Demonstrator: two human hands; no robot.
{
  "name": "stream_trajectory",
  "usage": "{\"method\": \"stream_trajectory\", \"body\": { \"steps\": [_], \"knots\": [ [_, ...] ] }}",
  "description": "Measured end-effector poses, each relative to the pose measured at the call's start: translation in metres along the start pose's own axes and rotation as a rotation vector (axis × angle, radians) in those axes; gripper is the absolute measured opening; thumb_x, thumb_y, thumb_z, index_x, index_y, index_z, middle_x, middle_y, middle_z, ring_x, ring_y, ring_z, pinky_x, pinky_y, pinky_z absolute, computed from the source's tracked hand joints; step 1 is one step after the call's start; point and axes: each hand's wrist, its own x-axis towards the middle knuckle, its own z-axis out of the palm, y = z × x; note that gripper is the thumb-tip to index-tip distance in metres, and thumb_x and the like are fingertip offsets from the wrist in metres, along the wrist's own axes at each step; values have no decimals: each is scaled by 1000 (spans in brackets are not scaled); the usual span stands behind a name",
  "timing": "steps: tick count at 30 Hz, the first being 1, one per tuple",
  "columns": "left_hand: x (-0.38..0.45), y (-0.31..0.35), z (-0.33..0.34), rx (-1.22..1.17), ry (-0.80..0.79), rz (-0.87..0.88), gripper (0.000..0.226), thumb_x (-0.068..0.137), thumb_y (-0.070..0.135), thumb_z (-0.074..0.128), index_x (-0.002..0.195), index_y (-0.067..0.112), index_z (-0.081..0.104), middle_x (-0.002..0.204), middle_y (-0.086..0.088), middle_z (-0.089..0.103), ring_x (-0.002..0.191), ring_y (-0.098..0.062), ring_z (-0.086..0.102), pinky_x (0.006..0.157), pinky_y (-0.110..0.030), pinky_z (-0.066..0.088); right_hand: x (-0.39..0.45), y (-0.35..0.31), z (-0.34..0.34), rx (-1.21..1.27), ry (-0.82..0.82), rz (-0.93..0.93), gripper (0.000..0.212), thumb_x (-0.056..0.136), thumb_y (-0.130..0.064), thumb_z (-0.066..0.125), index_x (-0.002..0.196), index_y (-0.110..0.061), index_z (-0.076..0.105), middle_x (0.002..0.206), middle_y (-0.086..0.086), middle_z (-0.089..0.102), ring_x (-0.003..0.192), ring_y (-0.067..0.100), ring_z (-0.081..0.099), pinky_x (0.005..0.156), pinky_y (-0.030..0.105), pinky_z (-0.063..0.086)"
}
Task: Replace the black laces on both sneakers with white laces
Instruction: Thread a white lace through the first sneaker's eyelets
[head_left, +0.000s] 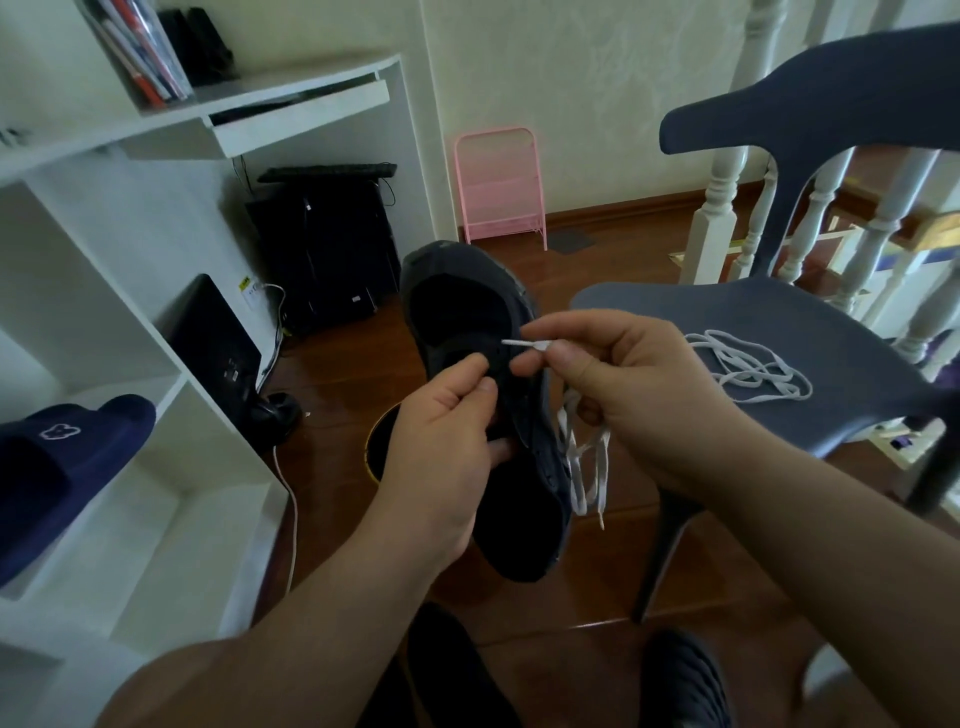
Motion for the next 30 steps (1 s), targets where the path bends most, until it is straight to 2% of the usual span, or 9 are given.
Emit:
{"method": "stream_trajectory", "body": {
  "steps": [2, 3, 9, 12, 15, 18, 25, 28, 30],
  "knots": [
    [-1, 0, 0, 7, 3, 18, 36, 113, 9, 42, 115, 22, 76, 109, 1, 80, 104, -14, 77, 79, -30, 62, 2, 1, 2, -47, 66, -32, 14, 94, -12, 74, 107, -17, 78, 89, -4, 79, 63, 2, 64, 58, 14, 47],
    [-2, 1, 1, 16, 1, 32, 34, 113, 11, 43, 118, 20, 75, 112, 0, 80, 106, -15, 76, 83, -32, 62, 3, 2, 4, -74, 95, -48, 12, 91, -12, 78, 102, -17, 80, 84, -7, 78, 68, -1, 68, 61, 13, 50],
    [1, -9, -3, 80, 100, 75, 32, 110, 19, 54, 136, 30, 67, 128, 6, 74, 121, -12, 69, 102, -44, 58, 8, 7, 9, -195, 150, -78, 4, 91, -17, 78, 91, -20, 80, 79, -8, 75, 72, -1, 66, 66, 13, 50],
    [4, -17, -12, 372, 157, 275, 33, 107, 24, 58, 139, 32, 66, 132, 18, 70, 127, 0, 62, 112, -37, 51, 9, 5, 10, -205, 140, -75, 5, 93, -17, 77, 91, -21, 79, 80, -6, 75, 72, -1, 66, 66, 12, 50],
    [1, -10, -16, 610, 197, 502, 26, 104, 25, 64, 124, 39, 73, 97, 42, 65, 102, 17, 62, 94, -11, 52, 7, 2, 9, -221, 114, -85, 5, 93, -18, 76, 91, -21, 79, 78, -2, 73, 69, 1, 63, 65, 14, 50],
    [3, -6, -21, 704, 210, 647, 14, 104, 22, 66, 108, 30, 77, 88, 25, 70, 89, 3, 68, 79, -21, 57, 5, 0, 10, -194, 115, -96, 4, 94, -18, 75, 90, -19, 77, 74, -3, 69, 65, 4, 58, 61, 15, 49],
    [12, -8, -24, 941, 309, 811, 22, 96, 20, 69, 111, 11, 80, 94, -1, 77, 92, -12, 65, 83, -16, 52, 3, -1, 12, -430, 148, -176, 10, 96, -24, 72, 88, -29, 73, 69, -10, 67, 57, 4, 56, 54, 14, 44],
    [15, -5, -27, 1049, 284, 883, 20, 97, 26, 62, 98, 15, 79, 78, 3, 68, 73, -13, 61, 66, -34, 54, 1, -3, 15, -662, 209, -323, 4, 97, -27, 70, 94, -27, 73, 80, -15, 63, 81, 7, 60, 66, 12, 44],
    [16, -4, -28, 1123, 289, 902, 19, 97, 25, 62, 97, 16, 78, 76, 4, 65, 70, -15, 60, 60, -33, 51, -1, 1, 18, -826, 269, -418, 12, 98, -34, 63, 98, -25, 72, 89, -14, 61, 90, 10, 57, 77, 26, 48]
  ]
}}
